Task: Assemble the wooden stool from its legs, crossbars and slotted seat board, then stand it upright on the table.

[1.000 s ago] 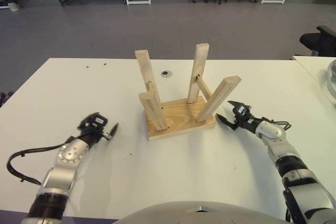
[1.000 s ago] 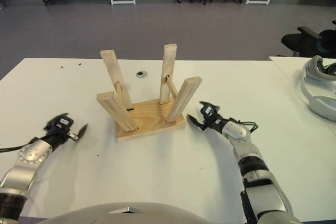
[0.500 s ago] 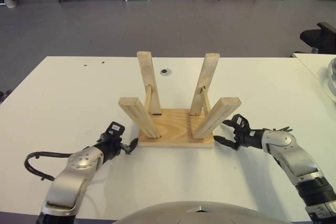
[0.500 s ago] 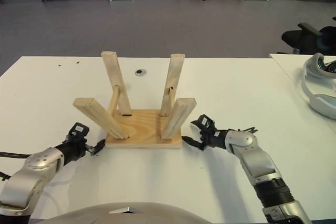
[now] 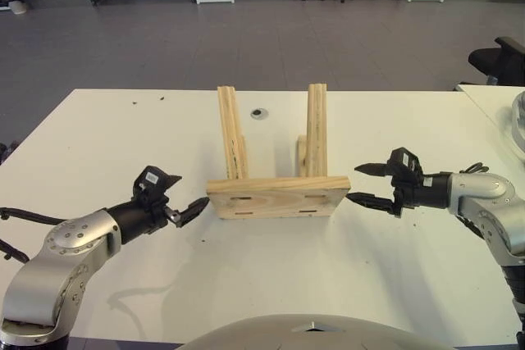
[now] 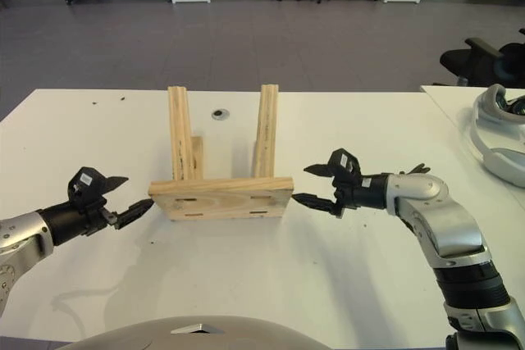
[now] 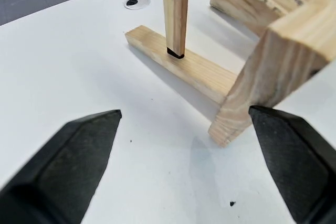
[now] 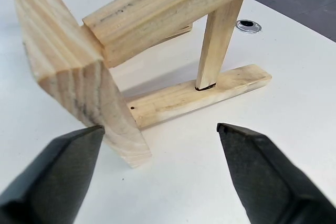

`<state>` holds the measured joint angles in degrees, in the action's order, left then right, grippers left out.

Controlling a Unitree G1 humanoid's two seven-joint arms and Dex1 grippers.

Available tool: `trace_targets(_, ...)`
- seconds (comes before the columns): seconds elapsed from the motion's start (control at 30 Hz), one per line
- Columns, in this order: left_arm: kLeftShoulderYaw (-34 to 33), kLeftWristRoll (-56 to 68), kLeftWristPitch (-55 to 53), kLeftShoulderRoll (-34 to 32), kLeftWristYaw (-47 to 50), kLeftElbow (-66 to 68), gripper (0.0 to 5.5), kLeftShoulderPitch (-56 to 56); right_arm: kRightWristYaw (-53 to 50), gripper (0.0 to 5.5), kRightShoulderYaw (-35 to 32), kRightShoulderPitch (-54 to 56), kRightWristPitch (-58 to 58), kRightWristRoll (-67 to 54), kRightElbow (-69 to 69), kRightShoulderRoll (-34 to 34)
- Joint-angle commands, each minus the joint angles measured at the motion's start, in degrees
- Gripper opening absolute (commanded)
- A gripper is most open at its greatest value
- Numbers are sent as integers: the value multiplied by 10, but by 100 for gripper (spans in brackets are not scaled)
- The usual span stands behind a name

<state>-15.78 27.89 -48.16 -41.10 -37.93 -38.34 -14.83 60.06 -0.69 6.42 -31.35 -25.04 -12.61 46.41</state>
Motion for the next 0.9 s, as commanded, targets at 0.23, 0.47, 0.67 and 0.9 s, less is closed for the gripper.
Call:
trace_targets(0.23,91,-102,238,-175,-236,179,451,39,117,405,130,83,169,131,116,17)
trace_targets(0.47,231,-140,280,-93,-264,276,435,206,143,346,166,129,187,145,162,-28)
trace_targets(0.67,234,-128,296,-59,-267,298,352,236,144,250,173,142,196,152,171,-46)
trace_targets(0.9,248,-146,323,-79,-297,314,234,216,143,141,180,153,211,167,185,-62)
